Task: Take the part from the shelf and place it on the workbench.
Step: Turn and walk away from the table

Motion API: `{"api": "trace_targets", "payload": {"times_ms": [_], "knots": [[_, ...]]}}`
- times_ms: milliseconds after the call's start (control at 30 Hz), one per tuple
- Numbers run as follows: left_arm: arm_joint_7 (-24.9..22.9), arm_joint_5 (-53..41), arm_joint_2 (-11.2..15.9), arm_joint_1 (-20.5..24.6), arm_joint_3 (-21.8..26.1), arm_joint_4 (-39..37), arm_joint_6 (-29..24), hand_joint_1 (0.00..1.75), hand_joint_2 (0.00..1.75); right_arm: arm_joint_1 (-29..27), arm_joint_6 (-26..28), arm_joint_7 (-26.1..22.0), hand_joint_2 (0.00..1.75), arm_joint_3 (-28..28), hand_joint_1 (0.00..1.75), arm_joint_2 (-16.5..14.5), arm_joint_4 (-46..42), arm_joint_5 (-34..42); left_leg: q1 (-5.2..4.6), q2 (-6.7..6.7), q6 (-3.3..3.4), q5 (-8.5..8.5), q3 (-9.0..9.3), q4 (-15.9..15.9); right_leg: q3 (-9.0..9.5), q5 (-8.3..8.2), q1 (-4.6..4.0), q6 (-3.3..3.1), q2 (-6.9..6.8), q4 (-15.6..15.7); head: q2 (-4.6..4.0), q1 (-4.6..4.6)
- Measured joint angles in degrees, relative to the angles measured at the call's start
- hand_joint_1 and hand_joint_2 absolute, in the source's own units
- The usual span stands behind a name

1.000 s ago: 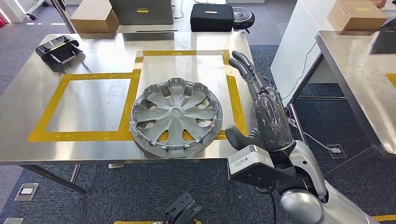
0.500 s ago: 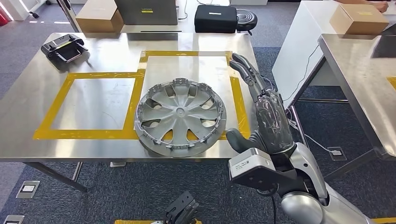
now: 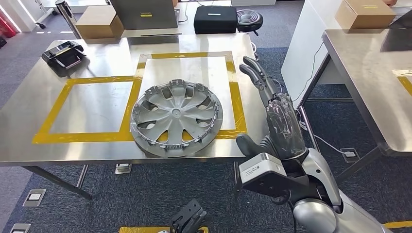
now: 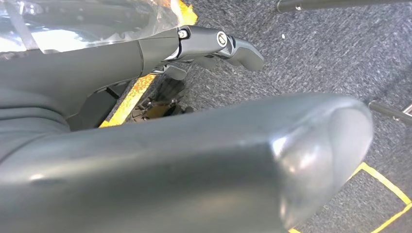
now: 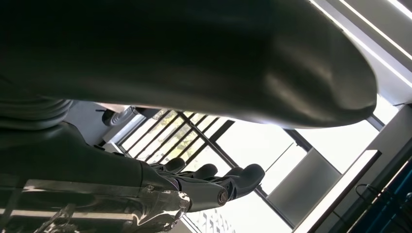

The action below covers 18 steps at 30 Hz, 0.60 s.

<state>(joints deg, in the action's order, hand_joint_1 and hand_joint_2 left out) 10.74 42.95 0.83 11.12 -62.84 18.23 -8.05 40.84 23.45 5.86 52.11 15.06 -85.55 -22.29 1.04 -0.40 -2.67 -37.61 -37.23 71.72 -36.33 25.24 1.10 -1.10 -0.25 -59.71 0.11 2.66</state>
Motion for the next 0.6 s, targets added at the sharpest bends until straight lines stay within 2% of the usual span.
{"api": "trace_targets", "payload": {"times_ms": [33,67,100,167,200,233,333,367,400,433,467,500,533,567,600], "knots": [[0.0,0.0,0.0,0.0,0.0,0.0,0.0,0.0,0.0,-0.2,0.0,0.0,0.0,0.0,0.0,0.0,0.0,0.0,0.0,0.0,-0.02,-0.75,-0.4,2.1,-0.39,-0.31,-0.08,-0.05,-0.1,0.0,0.0,0.1],[-0.1,0.0,0.0,0.0,0.0,0.0,0.0,0.0,0.0,-0.3,0.0,0.0,0.0,0.0,0.0,0.0,0.0,0.0,-0.01,0.0,0.03,-0.32,0.17,2.1,-0.8,-0.65,-0.14,-0.02,-0.16,0.0,0.0,0.14],[-0.1,0.0,0.0,0.0,0.0,0.0,-0.1,0.0,0.0,-0.4,0.0,0.0,0.0,0.0,0.0,0.0,0.0,0.0,-0.01,0.0,0.16,1.08,1.82,-0.1,-1.19,-0.99,-0.17,0.06,-0.19,-0.1,0.0,0.16],[-0.1,0.0,0.0,0.0,0.0,0.0,-0.1,0.0,0.0,-0.4,0.1,0.0,0.0,-0.1,0.0,0.0,-0.1,0.0,-0.09,0.0,0.58,4.09,6.74,-8.1,-1.83,-1.67,-0.25,0.41,-0.2,-0.2,0.0,0.25],[-0.1,0.0,0.0,0.1,0.0,0.0,-0.2,0.0,0.0,-0.4,0.1,0.0,0.0,-0.1,0.0,0.0,-0.2,0.0,-0.2,-0.03,0.79,4.92,8.56,-11.3,-2.03,-2.04,-0.28,0.68,-0.21,-0.1,0.0,0.27],[-0.1,0.0,0.0,0.1,0.0,0.0,-0.2,0.0,0.0,-0.4,0.1,0.0,0.0,-0.1,0.0,0.0,-0.3,0.0,-0.35,-0.06,1.0,5.21,9.5,-13.2,-2.15,-2.45,-0.29,1.01,-0.23,-0.1,0.0,0.31],[0.0,0.1,0.1,0.1,0.0,0.0,-0.2,0.0,0.0,-0.4,0.2,-0.1,0.0,-0.3,0.0,0.1,-0.4,0.0,-0.65,-0.02,1.91,6.29,8.93,-14.2,-2.37,-3.66,-0.11,2.21,-0.22,0.6,0.0,0.26],[0.0,0.1,0.1,0.1,0.0,0.0,-0.2,0.0,0.0,-0.4,0.2,-0.1,0.0,-0.3,0.0,0.2,-0.4,0.0,-0.58,0.08,2.35,6.93,8.48,-14.4,-2.64,-2.99,-0.06,2.54,-0.18,0.3,0.0,0.12],[0.0,0.1,0.1,0.2,0.0,0.0,-0.2,0.0,0.0,-0.5,0.2,-0.1,0.0,-0.4,0.0,0.3,-0.4,0.0,-0.48,0.19,2.77,7.64,7.92,-14.6,-3.12,-1.32,-0.03,2.79,-0.13,-0.9,0.0,-0.13],[0.0,0.1,0.0,0.2,0.0,0.0,-0.2,0.0,0.0,-0.5,0.2,-0.1,0.0,-0.4,0.0,0.3,-0.5,0.0,-0.4,0.3,3.09,8.29,7.28,-14.7,-3.82,1.34,0.01,2.96,-0.1,-3.3,0.0,-0.43],[0.0,0.1,0.0,0.2,0.0,0.0,-0.2,0.0,0.0,-0.5,0.2,-0.1,0.0,-0.5,0.0,0.3,-0.5,0.0,-0.45,0.31,3.33,8.85,6.53,-14.7,-4.55,4.26,0.0,3.09,-0.1,-6.6,0.0,-0.74],[0.0,0.1,0.0,0.2,0.0,0.0,-0.2,0.0,0.0,-0.6,0.2,-0.1,0.0,-0.5,0.0,0.4,-0.5,0.0,-0.51,0.33,3.47,9.4,5.74,-14.6,-5.14,6.53,0.01,3.19,-0.1,-10.2,0.0,-0.97],[0.1,0.1,0.0,0.2,0.0,0.0,-0.2,0.0,0.0,-0.6,0.2,-0.1,0.0,-0.5,0.0,0.4,-0.5,0.0,-0.59,0.35,3.53,9.93,4.88,-14.5,-5.31,7.57,0.0,3.25,-0.09,-13.0,-0.01,-1.11],[0.1,0.1,0.0,0.2,0.0,0.0,-0.2,0.0,0.0,-0.7,0.2,-0.1,0.0,-0.5,0.0,0.5,-0.5,0.0,-0.66,0.35,3.55,10.44,4.03,-14.3,-4.86,7.29,-0.01,3.23,-0.09,-14.3,-0.01,-1.19],[0.1,0.1,0.0,0.2,0.0,0.0,-0.2,0.0,0.0,-0.7,0.2,-0.1,0.0,-0.5,0.0,0.5,-0.5,0.0,-0.73,0.34,3.52,10.9,3.17,-14.1,-3.59,5.99,-0.04,3.11,-0.09,-13.8,-0.01,-1.26]]}}
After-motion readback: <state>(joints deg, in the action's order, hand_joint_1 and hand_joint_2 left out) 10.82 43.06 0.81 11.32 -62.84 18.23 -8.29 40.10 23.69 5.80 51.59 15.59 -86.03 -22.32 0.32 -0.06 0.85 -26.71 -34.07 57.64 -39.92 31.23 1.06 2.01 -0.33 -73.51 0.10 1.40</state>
